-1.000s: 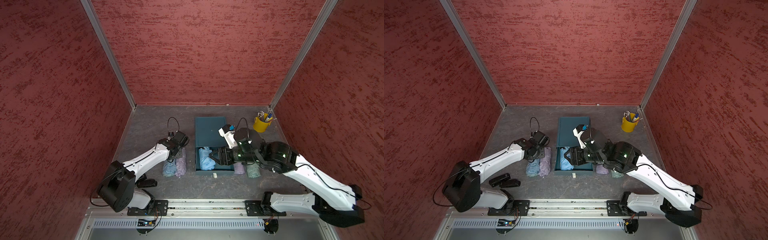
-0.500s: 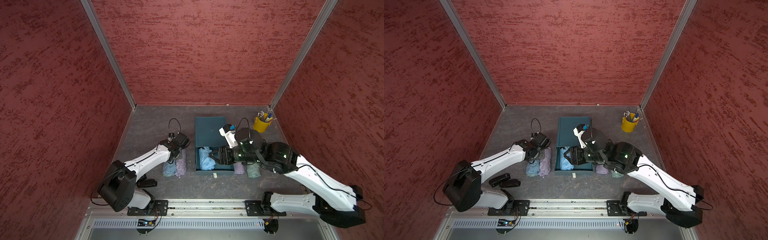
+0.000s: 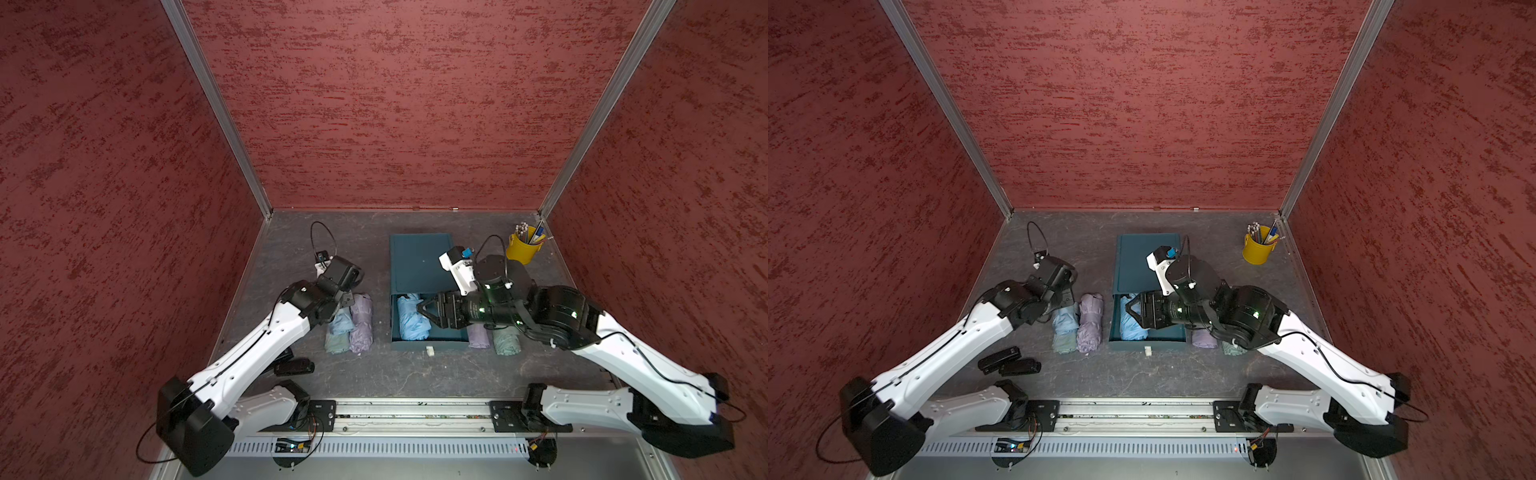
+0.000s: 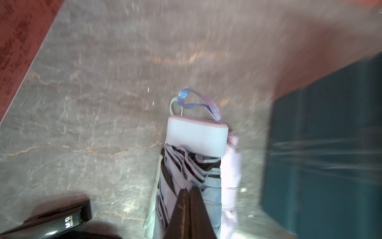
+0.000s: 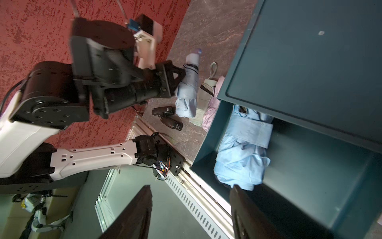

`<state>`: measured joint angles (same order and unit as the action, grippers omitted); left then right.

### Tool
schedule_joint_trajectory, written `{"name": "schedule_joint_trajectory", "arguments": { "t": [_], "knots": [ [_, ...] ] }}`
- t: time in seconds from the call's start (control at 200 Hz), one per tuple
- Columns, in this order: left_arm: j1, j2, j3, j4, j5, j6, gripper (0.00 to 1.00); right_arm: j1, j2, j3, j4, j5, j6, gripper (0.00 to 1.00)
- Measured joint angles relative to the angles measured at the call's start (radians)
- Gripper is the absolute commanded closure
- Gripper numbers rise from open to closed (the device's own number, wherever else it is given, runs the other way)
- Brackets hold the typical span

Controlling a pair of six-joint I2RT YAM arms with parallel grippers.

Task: Place the umbrella in the drawer by color
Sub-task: Pick up the umbrella from the center of the board.

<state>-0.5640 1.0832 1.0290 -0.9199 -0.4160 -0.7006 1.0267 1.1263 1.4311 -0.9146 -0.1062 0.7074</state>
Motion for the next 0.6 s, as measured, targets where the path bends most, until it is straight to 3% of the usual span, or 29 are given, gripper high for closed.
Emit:
{"name": "schedule_joint_trajectory", "arguments": {
  "t": [0.12,0.316,0.486,0.601],
  "knots": [
    [0.029,-0.148,0.026,0.050,0.063,-0.052,1.00,0.000,-0.010,-0.025,0.066,-0.021,-0.002,0.23],
    [0.073,-0.315,-0.011,0.256,0.264,-0.200,1.00,0.000,0.005,-0.067,0.199,-0.074,0.002,0.12],
    [0.083,-0.356,-0.077,0.529,0.442,-0.323,1.00,0.000,0.061,-0.068,0.335,-0.131,-0.010,0.02],
    [0.084,-0.344,-0.109,0.701,0.539,-0.405,1.00,0.000,0.085,-0.068,0.403,-0.146,-0.020,0.02]
  ]
}}
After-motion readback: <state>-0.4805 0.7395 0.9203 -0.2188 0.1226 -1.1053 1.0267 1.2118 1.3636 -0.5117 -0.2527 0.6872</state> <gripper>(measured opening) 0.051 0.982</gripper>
